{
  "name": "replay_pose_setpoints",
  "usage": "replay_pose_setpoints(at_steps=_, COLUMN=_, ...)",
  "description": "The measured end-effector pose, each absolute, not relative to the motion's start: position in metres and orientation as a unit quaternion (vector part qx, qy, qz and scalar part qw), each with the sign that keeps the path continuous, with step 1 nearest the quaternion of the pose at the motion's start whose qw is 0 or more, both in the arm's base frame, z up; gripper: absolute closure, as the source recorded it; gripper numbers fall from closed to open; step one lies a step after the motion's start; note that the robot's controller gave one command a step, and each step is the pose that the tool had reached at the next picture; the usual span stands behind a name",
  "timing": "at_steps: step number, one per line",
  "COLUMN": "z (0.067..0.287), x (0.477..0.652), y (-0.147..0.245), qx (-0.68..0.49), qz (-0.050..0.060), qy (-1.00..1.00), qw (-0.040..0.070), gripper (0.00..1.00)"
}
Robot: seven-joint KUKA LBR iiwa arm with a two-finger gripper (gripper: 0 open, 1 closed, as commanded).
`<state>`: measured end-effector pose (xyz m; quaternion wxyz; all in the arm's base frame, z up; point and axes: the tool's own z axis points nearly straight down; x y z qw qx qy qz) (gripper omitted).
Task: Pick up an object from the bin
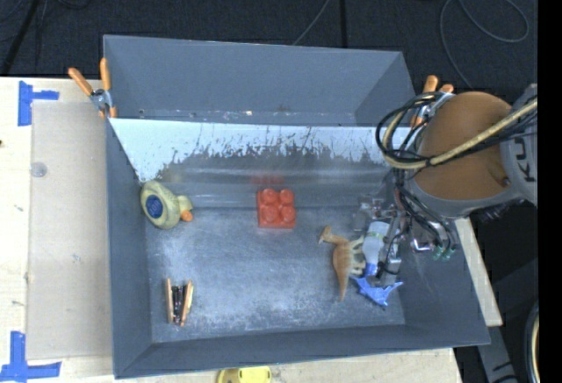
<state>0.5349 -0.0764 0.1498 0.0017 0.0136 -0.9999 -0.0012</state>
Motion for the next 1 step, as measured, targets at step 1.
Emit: replay_pose_setpoints(at_steps=1, z=0.1127, x=0.5366, y=-0.0921, qx=0.114, qz=0.000, qy=-0.994, qw=-0.001, gripper=1.00)
